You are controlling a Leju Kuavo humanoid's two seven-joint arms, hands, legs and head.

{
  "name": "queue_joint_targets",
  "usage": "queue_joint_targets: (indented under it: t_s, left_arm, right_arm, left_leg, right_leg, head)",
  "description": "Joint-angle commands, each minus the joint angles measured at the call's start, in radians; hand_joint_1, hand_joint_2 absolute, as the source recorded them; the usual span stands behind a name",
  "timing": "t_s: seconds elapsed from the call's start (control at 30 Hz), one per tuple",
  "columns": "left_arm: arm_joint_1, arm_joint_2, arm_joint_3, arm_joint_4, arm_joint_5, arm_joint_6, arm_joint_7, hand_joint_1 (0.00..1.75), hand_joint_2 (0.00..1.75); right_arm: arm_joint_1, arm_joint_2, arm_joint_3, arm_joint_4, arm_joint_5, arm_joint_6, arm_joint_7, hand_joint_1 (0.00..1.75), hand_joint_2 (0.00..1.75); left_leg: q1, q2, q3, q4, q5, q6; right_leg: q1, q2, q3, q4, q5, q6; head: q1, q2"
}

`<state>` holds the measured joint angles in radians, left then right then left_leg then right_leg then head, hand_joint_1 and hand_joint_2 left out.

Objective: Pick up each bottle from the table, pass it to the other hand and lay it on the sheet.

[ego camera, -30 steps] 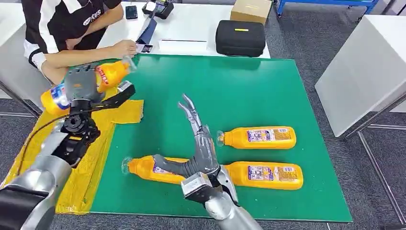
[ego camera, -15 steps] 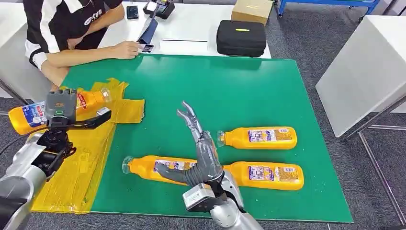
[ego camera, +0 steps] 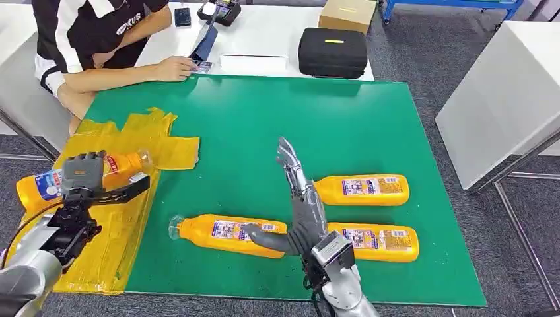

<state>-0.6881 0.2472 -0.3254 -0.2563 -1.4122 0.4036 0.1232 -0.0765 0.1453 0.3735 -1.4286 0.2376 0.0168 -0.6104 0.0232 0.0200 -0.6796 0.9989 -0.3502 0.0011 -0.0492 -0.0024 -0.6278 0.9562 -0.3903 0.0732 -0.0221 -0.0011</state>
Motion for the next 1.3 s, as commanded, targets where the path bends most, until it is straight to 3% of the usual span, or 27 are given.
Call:
queue_joint_targets:
  t_s: [0.03, 0.27, 0.4, 0.43, 0.57, 0.63, 0.67, 0.83, 0.93, 1.1, 1.3]
  left_arm:
    - [-0.014, -0.085, 0.184, 0.049, 0.122, -0.028, -0.085, 0.0, 1.75]
    - [-0.015, -0.099, 0.23, 0.044, 0.161, -0.008, -0.118, 0.0, 1.75]
    - [-0.037, -0.131, 0.367, 0.035, 0.276, 0.056, -0.185, 0.0, 1.75]
    - [-0.052, -0.154, 0.495, 0.023, 0.408, 0.047, -0.259, 0.0, 1.75]
    - [-0.085, -0.178, 0.702, 0.006, 0.625, -0.062, -0.4, 0.0, 1.75]
    - [-0.091, -0.186, 0.748, 0.006, 0.682, -0.132, -0.453, 0.0, 1.75]
    - [-0.094, -0.193, 0.784, 0.005, 0.727, -0.197, -0.5, 0.0, 1.75]
    - [-0.094, -0.198, 0.789, 0.001, 0.735, -0.218, -0.524, 0.0, 1.75]
    - [-0.099, -0.233, 0.788, -0.005, 0.756, -0.298, -0.61, 0.0, 1.75]
    - [-0.096, -0.302, 0.775, -0.03, 0.803, -0.403, -0.713, 0.0, 1.75]
    - [-0.076, -0.353, 0.733, -0.062, 0.854, -0.458, -0.771, 0.0, 1.75]
  right_arm:
    - [-0.012, 0.001, -0.051, 0.051, 0.059, -0.037, 0.022, 0.0, 1.75]
    - [-0.016, 0.004, -0.044, 0.05, 0.096, -0.053, 0.044, 0.0, 1.75]
    - [-0.028, 0.008, -0.033, 0.071, 0.165, -0.082, 0.064, 0.0, 1.75]
    - [-0.038, 0.011, -0.026, 0.085, 0.194, -0.085, 0.078, 0.0, 1.75]
    - [-0.092, 0.009, 0.026, 0.181, 0.301, -0.095, 0.118, 0.0, 1.75]
    - [-0.109, 0.01, 0.045, 0.221, 0.343, -0.118, 0.125, 0.0, 1.75]
    - [-0.12, 0.009, 0.061, 0.246, 0.376, -0.127, 0.132, 0.0, 0.0]
    - [-0.123, 0.01, 0.066, 0.257, 0.388, -0.13, 0.134, 0.0, 0.0]
    - [-0.136, 0.011, 0.081, 0.312, 0.49, -0.191, 0.178, 0.0, 0.0]
    - [-0.222, 0.038, 0.132, 0.534, 0.698, -0.291, 0.312, 0.0, 0.0]
    - [-0.315, 0.088, 0.2, 0.805, 0.858, -0.312, 0.438, 0.0, 0.0]
  left_leg:
    - [0.001, -0.004, 0.007, 0.0, -0.003, 0.001]
    - [0.0, -0.003, 0.005, 0.0, -0.002, 0.001]
    - [0.001, -0.003, 0.003, 0.0, -0.001, 0.0]
    - [0.001, -0.004, 0.006, 0.001, -0.003, 0.001]
    - [0.001, -0.002, 0.003, 0.001, -0.002, 0.001]
    - [0.002, -0.003, 0.006, 0.002, -0.003, 0.001]
    - [0.001, -0.002, 0.003, 0.001, -0.001, 0.001]
    - [0.001, -0.004, 0.006, 0.001, -0.002, 0.001]
    - [0.001, -0.002, 0.003, 0.0, 0.0, 0.001]
    - [0.001, -0.004, 0.004, 0.0, 0.0, 0.001]
    - [0.001, -0.003, 0.005, 0.0, -0.001, 0.001]
  right_leg:
    - [0.001, -0.003, 0.008, 0.0, -0.004, -0.006]
    - [0.001, -0.002, 0.005, 0.0, -0.002, -0.004]
    - [0.001, -0.002, 0.004, 0.0, -0.002, -0.003]
    - [0.001, -0.003, 0.007, 0.001, -0.004, -0.005]
    - [0.002, -0.002, 0.004, 0.0, -0.001, -0.004]
    - [0.002, -0.001, 0.007, 0.001, -0.003, -0.006]
    - [0.002, -0.001, 0.004, 0.0, -0.001, -0.004]
    - [0.002, -0.003, 0.008, 0.0, -0.003, -0.005]
    - [0.001, -0.002, 0.004, 0.0, 0.0, -0.002]
    - [0.001, -0.004, 0.006, 0.0, -0.001, -0.003]
    - [0.001, -0.002, 0.006, 0.0, -0.001, -0.004]
  head:
    - [0.0, 0.0]
    - [0.0, 0.0]
    - [0.0, 0.0]
    - [0.0, 0.0]
    - [0.0, 0.0]
    - [0.0, 0.0]
    - [0.0, 0.0]
    - [0.0, 0.0]
    - [0.0, 0.0]
    - [0.0, 0.0]
    - [0.0, 0.0]
